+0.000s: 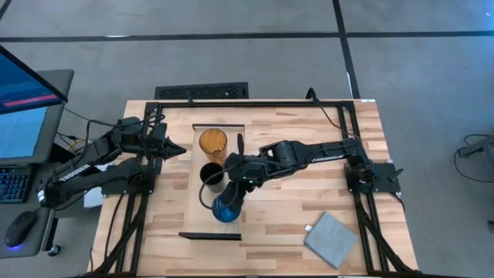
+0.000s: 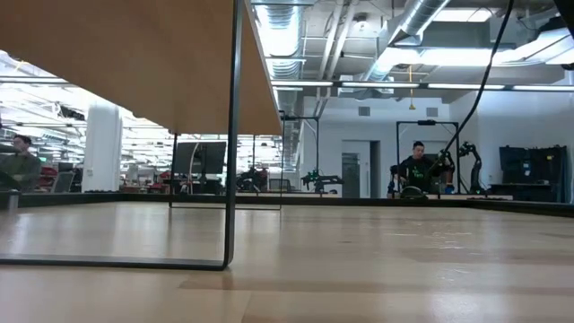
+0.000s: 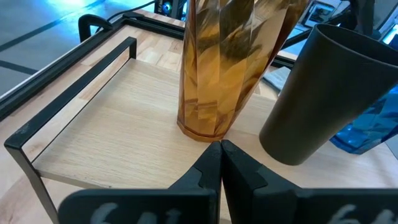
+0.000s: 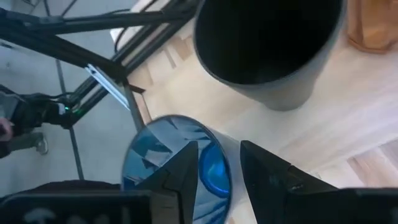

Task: Stack small to large cups/mugs on shelf
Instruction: Put the blue cup on the shelf

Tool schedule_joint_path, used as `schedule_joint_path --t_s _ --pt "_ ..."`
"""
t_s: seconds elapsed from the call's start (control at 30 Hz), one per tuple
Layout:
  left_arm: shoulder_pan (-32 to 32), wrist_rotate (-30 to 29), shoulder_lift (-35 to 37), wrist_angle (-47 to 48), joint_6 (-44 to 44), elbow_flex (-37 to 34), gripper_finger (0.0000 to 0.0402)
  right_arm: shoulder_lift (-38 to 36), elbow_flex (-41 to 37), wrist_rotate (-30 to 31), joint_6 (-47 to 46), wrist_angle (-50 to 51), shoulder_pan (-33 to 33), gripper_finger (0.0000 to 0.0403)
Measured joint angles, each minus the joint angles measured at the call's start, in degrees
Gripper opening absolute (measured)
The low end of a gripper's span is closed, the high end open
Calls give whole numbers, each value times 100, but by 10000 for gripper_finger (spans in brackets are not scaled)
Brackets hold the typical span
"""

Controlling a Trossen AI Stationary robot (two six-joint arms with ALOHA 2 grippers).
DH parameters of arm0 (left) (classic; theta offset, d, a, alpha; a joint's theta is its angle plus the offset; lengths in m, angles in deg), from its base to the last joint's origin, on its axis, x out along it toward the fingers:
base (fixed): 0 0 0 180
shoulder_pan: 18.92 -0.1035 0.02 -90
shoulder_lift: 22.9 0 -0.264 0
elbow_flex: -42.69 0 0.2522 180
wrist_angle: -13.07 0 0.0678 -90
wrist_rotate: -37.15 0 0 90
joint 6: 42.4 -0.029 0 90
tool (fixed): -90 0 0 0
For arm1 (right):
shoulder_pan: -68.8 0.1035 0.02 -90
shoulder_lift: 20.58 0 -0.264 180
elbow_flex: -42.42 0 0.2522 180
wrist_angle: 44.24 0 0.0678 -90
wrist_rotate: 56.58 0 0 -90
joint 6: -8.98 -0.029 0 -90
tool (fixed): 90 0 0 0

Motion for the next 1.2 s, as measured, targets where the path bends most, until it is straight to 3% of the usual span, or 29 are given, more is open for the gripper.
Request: schedule_joint_path --t_s 0.13,0.4,0.6,1.2 --pt "-2 0 0 0 0 0 0 -104 2 151 4 216 -10 137" --pt "0 0 0 2 -20 0 0 -132 -6 406 -381 1633 -37 138" --pt "0 0 0 2 -20 0 0 -132 -49 -205 -399 1597 125 132" --pt "-2 -2 0 2 -22 2 0 -119 -142 -202 -604 665 358 134"
